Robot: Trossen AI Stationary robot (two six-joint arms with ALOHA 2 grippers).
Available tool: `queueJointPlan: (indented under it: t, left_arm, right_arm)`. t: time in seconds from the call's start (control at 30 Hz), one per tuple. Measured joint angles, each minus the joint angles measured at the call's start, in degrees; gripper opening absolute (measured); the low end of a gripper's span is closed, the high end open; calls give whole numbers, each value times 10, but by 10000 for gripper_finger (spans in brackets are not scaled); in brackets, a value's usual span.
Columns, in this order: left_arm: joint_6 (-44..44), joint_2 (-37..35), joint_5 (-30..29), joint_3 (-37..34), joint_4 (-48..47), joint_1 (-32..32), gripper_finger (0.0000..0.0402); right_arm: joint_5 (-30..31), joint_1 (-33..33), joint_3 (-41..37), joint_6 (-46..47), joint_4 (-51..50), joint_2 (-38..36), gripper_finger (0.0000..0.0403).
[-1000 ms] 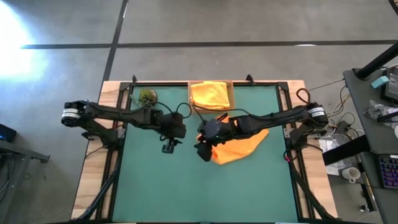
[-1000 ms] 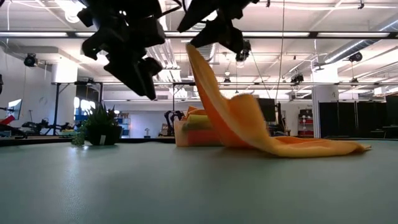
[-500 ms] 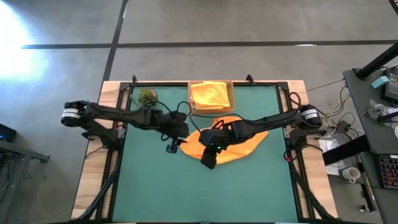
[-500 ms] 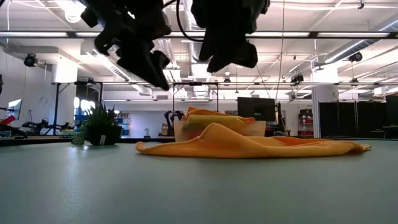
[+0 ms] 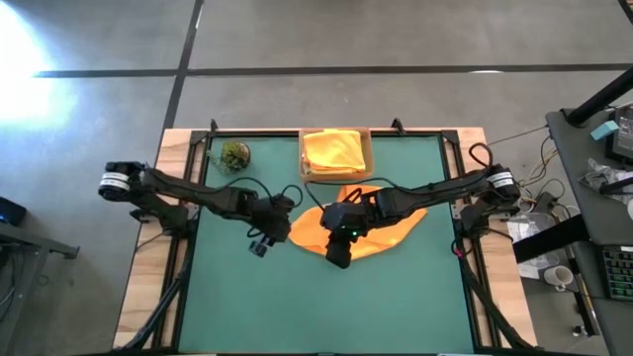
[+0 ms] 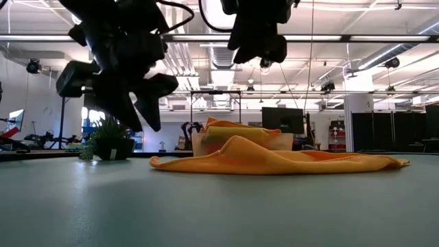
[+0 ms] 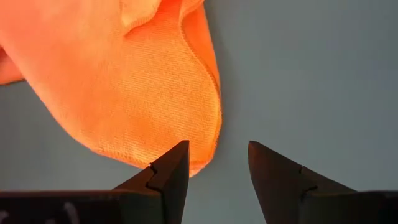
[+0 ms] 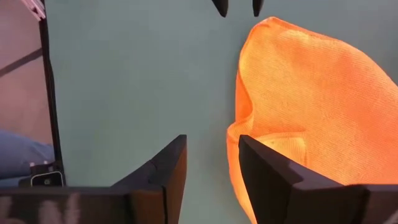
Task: Fold microfiber towels
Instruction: Fold the orange microfiber towel
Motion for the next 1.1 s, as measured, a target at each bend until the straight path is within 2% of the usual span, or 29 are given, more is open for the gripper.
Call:
queueJointPlan:
  t: [0.27,0.4,0.5,0.87,1.1]
  left_arm:
    - [81,51,-8,-3,17,0,148]
    - [98,79,-86,-3,24,0,148]
    - [116,87,-112,-2,32,1,148]
    - [167,87,-108,-3,43,0,148]
    - [192,115,-76,0,50,0,148]
  right_arm:
    - [0,0,-1,-8,-1,0,125]
    - [0,0,-2,-9,-1,0,127]
    - [0,0,-2,-9,-2,0,127]
    - [9,0,-7,-10,-2,0,121]
    - [11,-6,-7,-10,-2,0,121]
